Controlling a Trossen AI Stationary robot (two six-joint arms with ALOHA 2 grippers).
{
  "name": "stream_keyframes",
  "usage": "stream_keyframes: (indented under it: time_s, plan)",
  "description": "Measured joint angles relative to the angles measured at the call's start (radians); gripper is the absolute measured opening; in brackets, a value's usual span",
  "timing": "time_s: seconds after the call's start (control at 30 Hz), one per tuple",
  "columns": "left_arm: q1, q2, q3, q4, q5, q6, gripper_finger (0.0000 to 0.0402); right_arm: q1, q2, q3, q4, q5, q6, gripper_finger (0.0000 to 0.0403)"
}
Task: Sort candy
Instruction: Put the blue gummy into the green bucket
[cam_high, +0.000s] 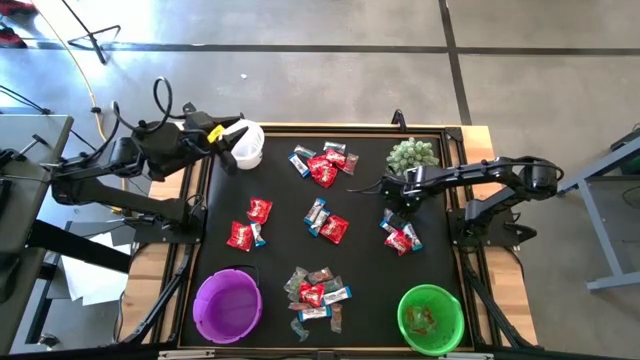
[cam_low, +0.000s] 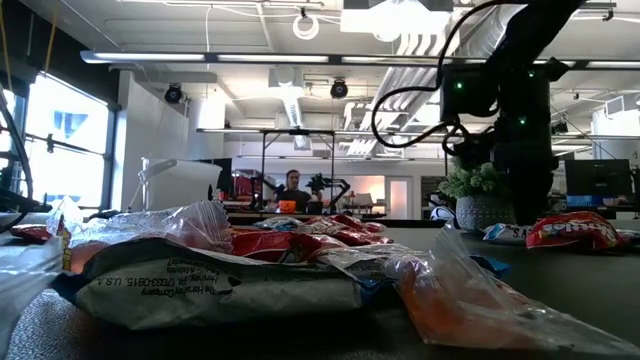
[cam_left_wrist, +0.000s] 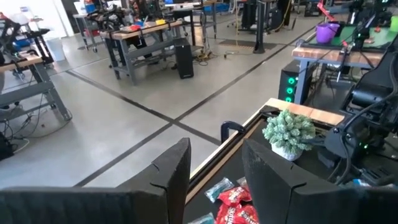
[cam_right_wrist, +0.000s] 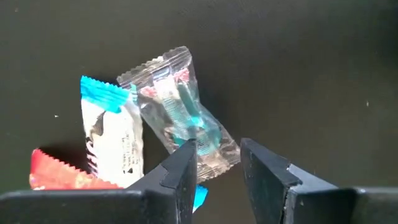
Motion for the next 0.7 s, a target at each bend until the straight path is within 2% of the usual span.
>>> stream_keyframes:
  time_s: [0.3,0.5,0.7]
  plan:
    - [0.000,0.037,0.000,0.000,0.002,0.000,0.0131,0.000,0.000,0.085,0.006,0.002,-0.046,0.0116]
    - [0.000,0.044,0.000,0.000,0.004,0.000,0.0131,0.000,0.000,0.048,0.005,0.001,-0.019,0.0116]
    - [0.000,0.044,0.000,0.000,0.013,0.001,0.0131,0.000,0.000,0.004,0.060,-0.049,0.055,0.0119]
